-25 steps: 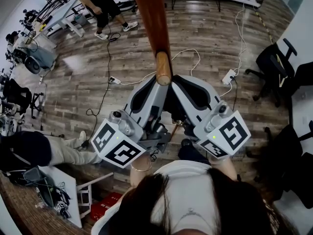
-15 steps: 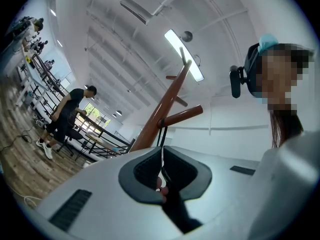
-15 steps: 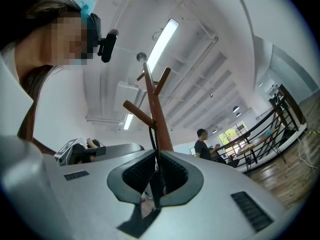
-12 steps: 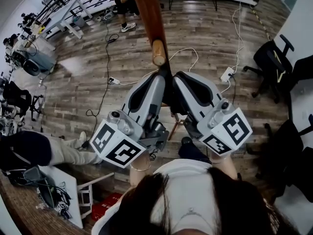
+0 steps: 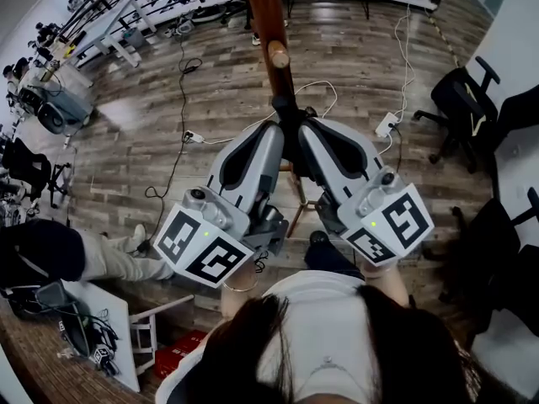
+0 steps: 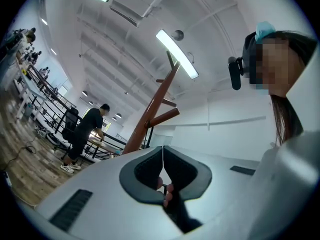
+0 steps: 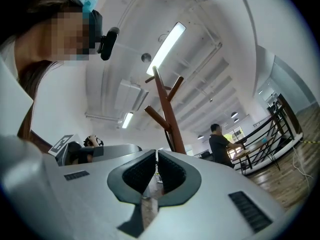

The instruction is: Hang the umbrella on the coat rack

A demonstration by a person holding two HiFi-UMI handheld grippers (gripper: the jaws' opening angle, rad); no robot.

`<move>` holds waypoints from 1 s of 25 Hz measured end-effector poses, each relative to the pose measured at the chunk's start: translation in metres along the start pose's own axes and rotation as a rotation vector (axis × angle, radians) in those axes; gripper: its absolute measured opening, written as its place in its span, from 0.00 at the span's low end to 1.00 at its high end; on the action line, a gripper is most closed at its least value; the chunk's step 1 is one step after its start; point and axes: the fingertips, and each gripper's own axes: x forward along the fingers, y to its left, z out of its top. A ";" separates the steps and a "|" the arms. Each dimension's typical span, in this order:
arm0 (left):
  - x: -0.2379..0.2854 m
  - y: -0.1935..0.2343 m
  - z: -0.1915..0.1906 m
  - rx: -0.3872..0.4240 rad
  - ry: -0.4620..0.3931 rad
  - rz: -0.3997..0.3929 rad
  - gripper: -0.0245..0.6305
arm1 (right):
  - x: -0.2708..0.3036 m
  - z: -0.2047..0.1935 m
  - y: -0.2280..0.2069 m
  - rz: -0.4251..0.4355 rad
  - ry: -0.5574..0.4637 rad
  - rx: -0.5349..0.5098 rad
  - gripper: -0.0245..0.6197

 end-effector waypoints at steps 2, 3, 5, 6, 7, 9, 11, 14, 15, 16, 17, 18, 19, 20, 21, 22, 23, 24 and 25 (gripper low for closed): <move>-0.005 -0.003 0.000 0.012 0.000 0.005 0.06 | -0.003 0.000 0.005 -0.009 0.001 -0.010 0.10; -0.008 -0.004 0.000 0.015 -0.001 0.007 0.06 | -0.005 0.000 0.007 -0.012 0.002 -0.014 0.10; -0.012 -0.007 0.000 0.015 -0.001 0.005 0.06 | -0.007 0.001 0.011 -0.018 0.004 -0.023 0.10; -0.014 -0.008 0.000 0.015 -0.001 0.003 0.06 | -0.009 0.001 0.013 -0.021 0.004 -0.027 0.10; -0.016 -0.010 0.000 0.015 -0.001 0.000 0.06 | -0.010 0.002 0.016 -0.024 0.005 -0.032 0.10; -0.022 -0.014 0.001 0.017 -0.001 -0.004 0.06 | -0.013 0.001 0.022 -0.030 0.008 -0.042 0.10; -0.028 -0.018 0.001 0.017 0.001 -0.008 0.06 | -0.017 0.002 0.029 -0.038 0.008 -0.049 0.10; -0.037 -0.024 0.000 0.018 0.003 -0.011 0.06 | -0.023 0.003 0.036 -0.052 -0.003 -0.061 0.10; -0.041 -0.026 -0.001 0.018 0.002 -0.012 0.06 | -0.026 0.003 0.040 -0.055 -0.005 -0.066 0.10; -0.046 -0.028 -0.002 0.017 0.002 -0.013 0.06 | -0.029 0.002 0.043 -0.057 -0.007 -0.072 0.10; -0.051 -0.029 -0.004 0.016 0.000 -0.014 0.06 | -0.032 0.001 0.047 -0.058 -0.008 -0.078 0.10; -0.055 -0.031 -0.004 0.015 0.000 -0.016 0.06 | -0.034 0.000 0.051 -0.060 -0.009 -0.085 0.10; -0.058 -0.033 -0.004 0.012 0.001 -0.017 0.06 | -0.036 0.000 0.054 -0.063 -0.008 -0.090 0.10; -0.061 -0.035 -0.004 0.008 0.003 -0.017 0.06 | -0.038 0.001 0.057 -0.067 -0.005 -0.095 0.10; -0.063 -0.037 -0.003 0.004 0.006 -0.018 0.06 | -0.039 0.001 0.060 -0.073 -0.001 -0.099 0.10; -0.065 -0.039 -0.002 0.001 0.008 -0.019 0.06 | -0.040 0.002 0.062 -0.079 0.003 -0.101 0.10; -0.068 -0.040 -0.001 -0.001 0.010 -0.020 0.06 | -0.041 0.001 0.064 -0.086 0.007 -0.102 0.10; -0.071 -0.041 -0.001 -0.003 0.011 -0.022 0.06 | -0.043 0.001 0.066 -0.092 0.009 -0.104 0.10; -0.074 -0.042 -0.002 -0.005 0.012 -0.023 0.06 | -0.045 0.001 0.069 -0.099 0.010 -0.106 0.10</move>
